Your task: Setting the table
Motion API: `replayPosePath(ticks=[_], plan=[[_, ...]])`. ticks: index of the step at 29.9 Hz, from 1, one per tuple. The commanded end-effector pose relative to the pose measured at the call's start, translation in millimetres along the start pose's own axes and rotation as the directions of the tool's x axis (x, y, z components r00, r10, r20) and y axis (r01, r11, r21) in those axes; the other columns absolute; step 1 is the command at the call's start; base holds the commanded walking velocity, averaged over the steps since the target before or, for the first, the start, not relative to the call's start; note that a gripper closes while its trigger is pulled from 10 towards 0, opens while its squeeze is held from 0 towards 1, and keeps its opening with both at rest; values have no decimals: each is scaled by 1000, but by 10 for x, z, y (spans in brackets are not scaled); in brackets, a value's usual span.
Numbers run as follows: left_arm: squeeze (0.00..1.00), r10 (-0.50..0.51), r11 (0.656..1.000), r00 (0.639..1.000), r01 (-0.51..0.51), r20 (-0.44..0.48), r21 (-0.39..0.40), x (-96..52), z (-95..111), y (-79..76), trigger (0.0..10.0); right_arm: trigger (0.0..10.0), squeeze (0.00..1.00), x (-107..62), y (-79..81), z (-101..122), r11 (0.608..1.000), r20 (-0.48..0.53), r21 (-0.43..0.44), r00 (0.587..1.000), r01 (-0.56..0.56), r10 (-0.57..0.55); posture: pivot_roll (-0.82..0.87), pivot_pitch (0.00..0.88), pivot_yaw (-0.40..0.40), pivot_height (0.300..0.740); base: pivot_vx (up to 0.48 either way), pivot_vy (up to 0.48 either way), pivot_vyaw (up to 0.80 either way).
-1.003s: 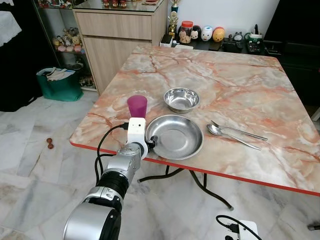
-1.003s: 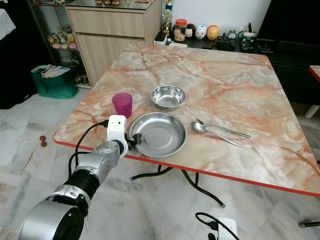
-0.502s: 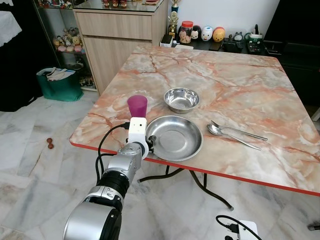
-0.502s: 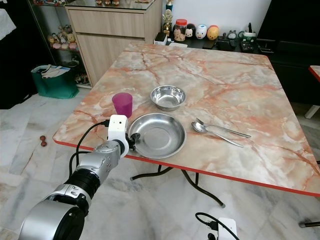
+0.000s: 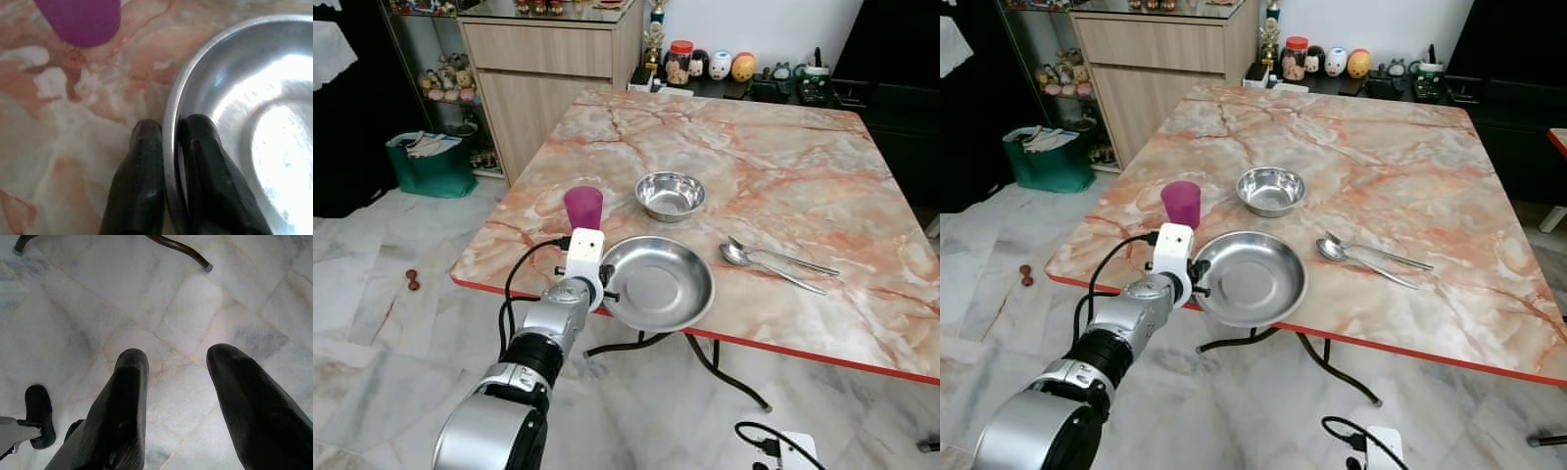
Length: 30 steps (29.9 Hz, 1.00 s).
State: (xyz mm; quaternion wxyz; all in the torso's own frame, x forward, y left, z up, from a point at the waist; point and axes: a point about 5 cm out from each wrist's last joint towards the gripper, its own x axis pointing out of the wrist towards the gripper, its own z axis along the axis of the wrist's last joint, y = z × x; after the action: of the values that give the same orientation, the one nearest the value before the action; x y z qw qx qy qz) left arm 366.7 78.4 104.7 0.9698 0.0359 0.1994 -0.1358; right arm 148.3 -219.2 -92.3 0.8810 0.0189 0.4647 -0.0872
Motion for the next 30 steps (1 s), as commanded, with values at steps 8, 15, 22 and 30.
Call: replayPosePath(ticks=[8, 15, 22, 30], plan=[[0, 5, 998, 1000, -5, 0, 68, -41, -43, 67, 0, 10000, 0, 4, 15, 8, 1000, -2, -9, 1000, -8, 8, 131, 0, -15, 740, 0, 0, 0], [0, -120, 985, 982, 137, 149, -105, -165, -38, 57, 10000, 10000, 0, -3, 8, -17, 1000, -6, -11, 1000, -7, 7, 129, 0, -19, 740, 0, 0, 0], [0, -221, 926, 939, 286, 263, -245, -335, -84, 70, 10000, 10000, 0, -8, -12, -22, 1000, -3, -27, 1000, -16, 16, 150, 0, -34, 740, 0, 0, 0], [0, -161, 816, 917, 331, 365, -473, -448, -67, 170, 10000, 10000, 0, -11, -30, -14, 1000, 9, -14, 1000, -10, 10, 149, 0, -47, 740, 0, 0, 0]])
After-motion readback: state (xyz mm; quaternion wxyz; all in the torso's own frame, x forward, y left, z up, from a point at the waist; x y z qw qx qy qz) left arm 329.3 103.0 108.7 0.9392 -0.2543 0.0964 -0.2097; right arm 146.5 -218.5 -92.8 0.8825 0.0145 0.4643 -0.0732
